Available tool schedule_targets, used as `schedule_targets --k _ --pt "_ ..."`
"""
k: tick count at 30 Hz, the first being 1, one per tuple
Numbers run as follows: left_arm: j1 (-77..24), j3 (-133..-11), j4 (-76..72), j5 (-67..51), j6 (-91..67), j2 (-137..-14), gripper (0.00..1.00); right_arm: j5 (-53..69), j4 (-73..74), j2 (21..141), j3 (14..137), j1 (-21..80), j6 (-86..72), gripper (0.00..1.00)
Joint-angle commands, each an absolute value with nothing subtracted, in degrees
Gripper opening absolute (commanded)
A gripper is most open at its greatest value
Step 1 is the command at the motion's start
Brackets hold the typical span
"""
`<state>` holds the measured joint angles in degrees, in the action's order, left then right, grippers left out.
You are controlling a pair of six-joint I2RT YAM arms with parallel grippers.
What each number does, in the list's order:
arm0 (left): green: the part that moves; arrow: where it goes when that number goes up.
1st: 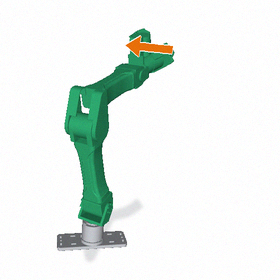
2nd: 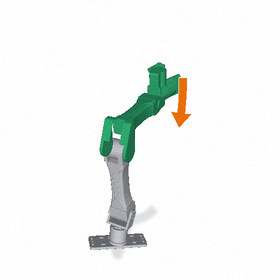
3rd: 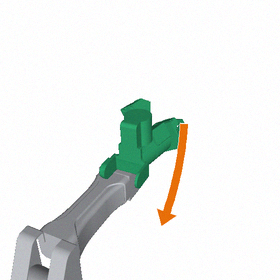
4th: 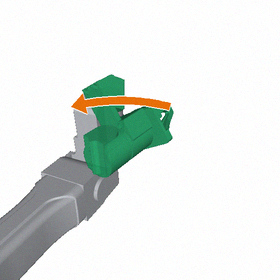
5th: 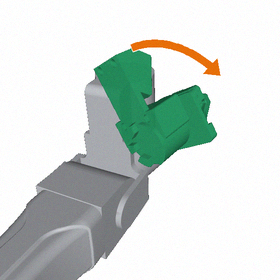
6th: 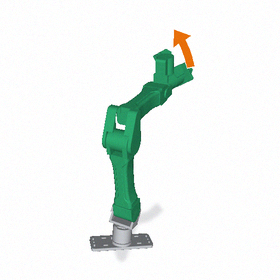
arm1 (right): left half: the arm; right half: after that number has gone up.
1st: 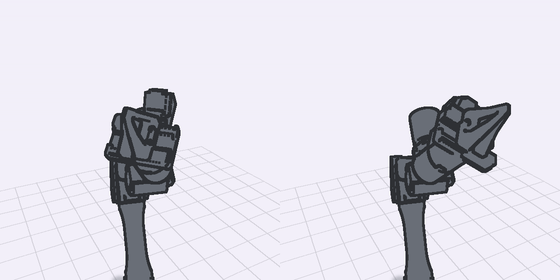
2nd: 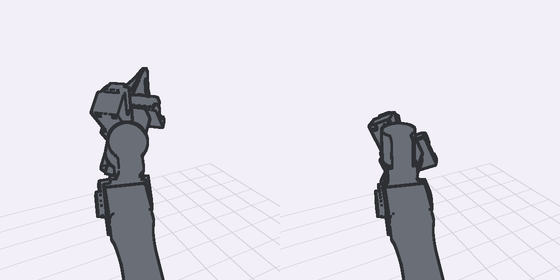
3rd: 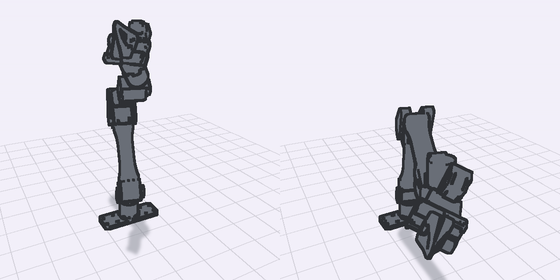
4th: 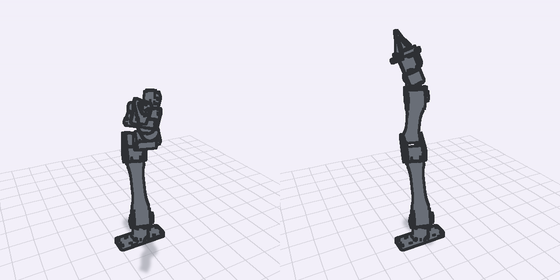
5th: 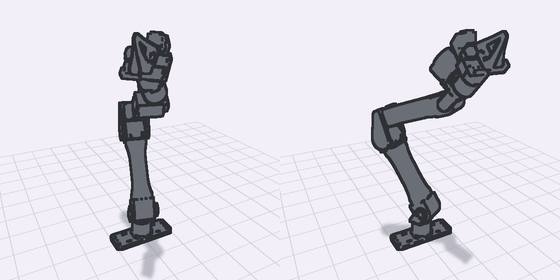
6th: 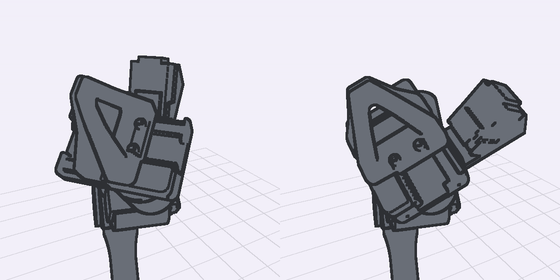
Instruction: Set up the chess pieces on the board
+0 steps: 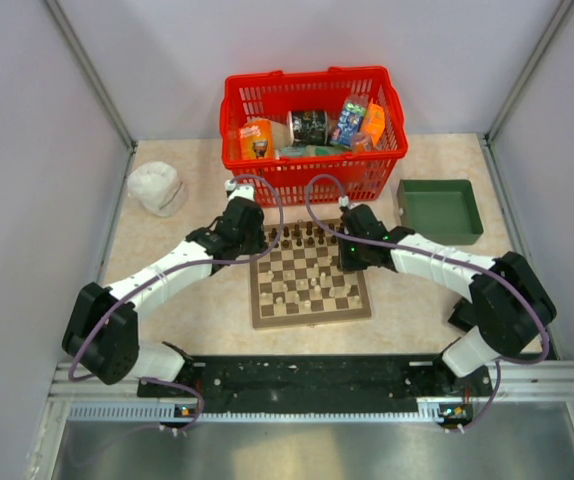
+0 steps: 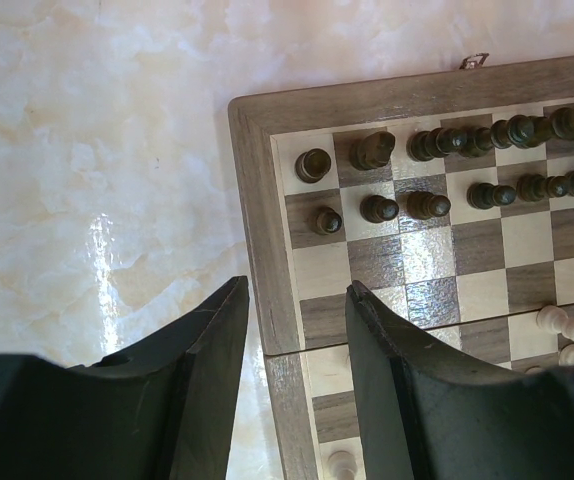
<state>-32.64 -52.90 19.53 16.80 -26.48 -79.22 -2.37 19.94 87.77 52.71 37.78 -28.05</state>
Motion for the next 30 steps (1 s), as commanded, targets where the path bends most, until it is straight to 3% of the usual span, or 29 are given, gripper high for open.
schedule_targets --k 1,12,18,30 --pt "-32.34 -52.56 16.88 16.61 -26.89 -77.43 0.50 -3.78 20.21 86.40 55.81 38.41 -27.25 0.16" --pt "-32.43 -51.24 15.91 17.05 -27.25 -75.41 0.50 -8.44 20.74 86.75 59.06 37.53 -26.72 0.13" --pt "-32.26 -49.48 14.77 17.58 -28.04 -73.04 0.61 -8.26 20.74 88.50 61.43 35.42 -26.02 0.12" --pt "-32.17 -48.25 14.15 17.75 -28.39 -71.98 0.66 -6.86 19.16 92.98 63.54 31.55 -25.22 0.13"
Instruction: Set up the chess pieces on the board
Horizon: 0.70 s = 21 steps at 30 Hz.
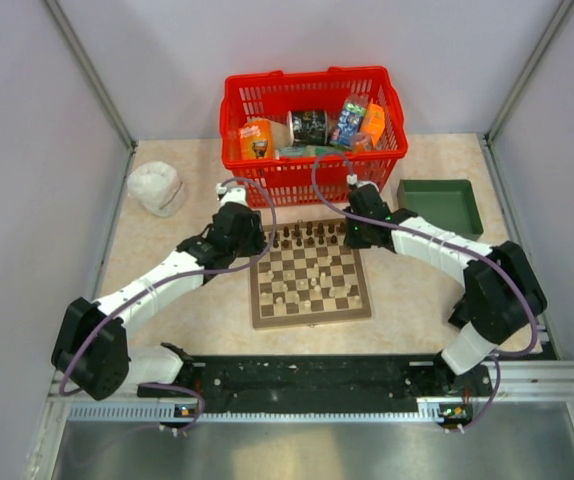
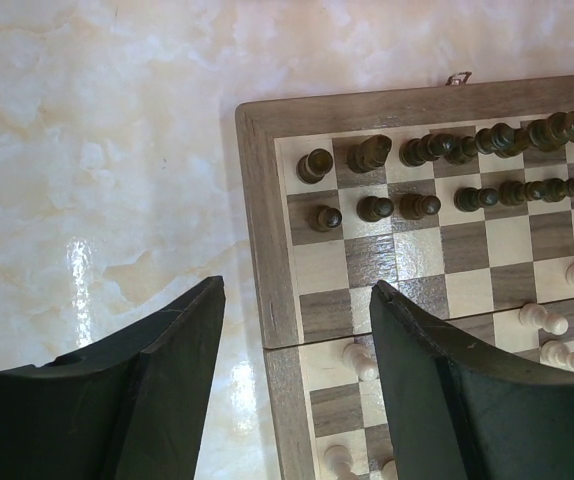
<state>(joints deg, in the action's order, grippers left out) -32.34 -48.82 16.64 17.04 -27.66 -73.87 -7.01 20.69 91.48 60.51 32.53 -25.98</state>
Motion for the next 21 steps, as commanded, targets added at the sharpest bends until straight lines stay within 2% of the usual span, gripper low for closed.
schedule_targets --k 1,21 --pt "-32.17 -48.25 14.15 17.84 -28.30 -71.81 0.66 -6.86 18.90 93.34 63.63 31.29 -25.31 0.13" --pt "-31.90 -47.81 13.54 17.75 -28.12 -72.07 0.68 -7.12 17.05 97.82 65.83 30.67 -24.87 0.15"
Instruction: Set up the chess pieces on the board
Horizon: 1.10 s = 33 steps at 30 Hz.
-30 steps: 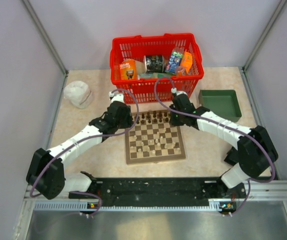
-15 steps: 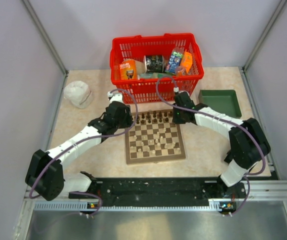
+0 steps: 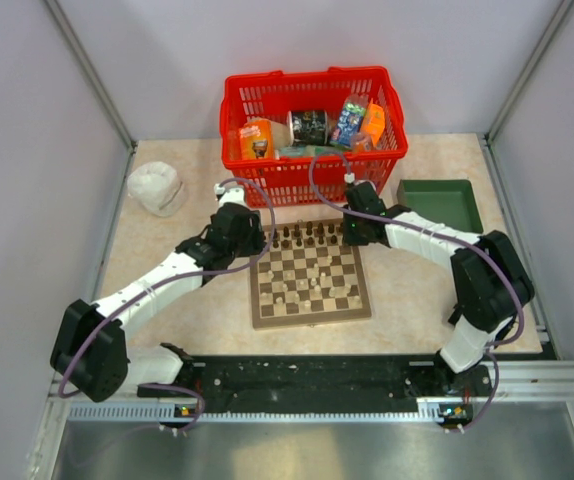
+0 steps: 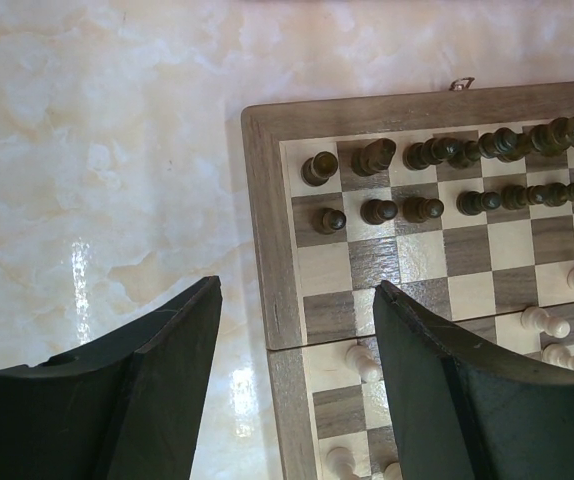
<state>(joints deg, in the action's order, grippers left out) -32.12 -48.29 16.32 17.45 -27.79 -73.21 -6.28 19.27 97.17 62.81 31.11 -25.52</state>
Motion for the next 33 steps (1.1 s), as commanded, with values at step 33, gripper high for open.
schedule_targets --k 33 --pt "-31.55 -48.60 13.10 16.26 -27.95 -72.77 0.68 -5.80 18.02 98.88 66.45 30.06 -24.00 0.31"
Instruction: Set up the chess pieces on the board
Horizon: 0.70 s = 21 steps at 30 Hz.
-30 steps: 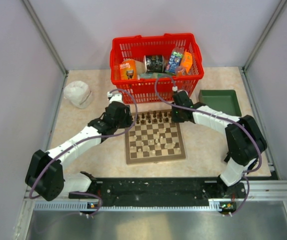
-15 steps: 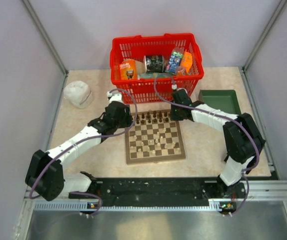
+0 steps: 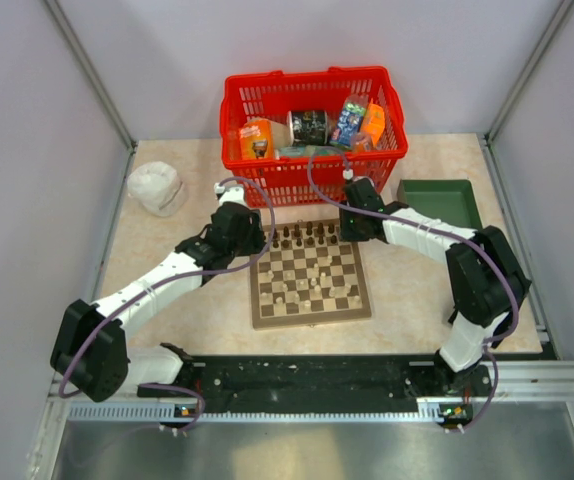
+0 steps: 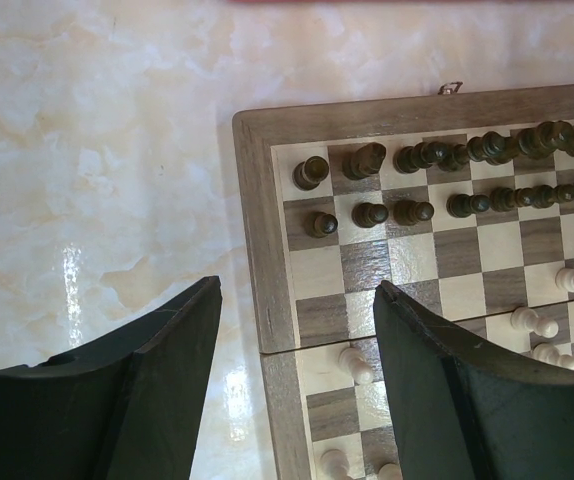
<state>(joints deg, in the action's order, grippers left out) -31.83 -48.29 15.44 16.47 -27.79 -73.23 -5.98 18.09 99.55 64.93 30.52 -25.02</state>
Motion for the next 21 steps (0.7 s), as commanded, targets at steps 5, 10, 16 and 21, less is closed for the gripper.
schedule_targets --k 5,10,16,21 --pt "-31.55 -48.52 13.18 16.35 -28.04 -72.42 0.69 -6.68 19.07 96.07 66.18 30.06 -23.29 0.32" --pt "-31.55 -48.34 13.71 17.14 -28.39 -71.81 0.76 -6.42 19.51 90.63 63.02 30.23 -23.82 0.35" --pt "-31.29 -47.46 14.06 17.93 -28.57 -70.32 0.92 -4.58 20.30 82.89 57.93 30.15 -25.31 0.44" --pt "-30.59 -47.64 17.31 18.02 -26.90 -67.51 0.97 -0.62 21.71 77.35 53.71 30.32 -26.28 0.47"
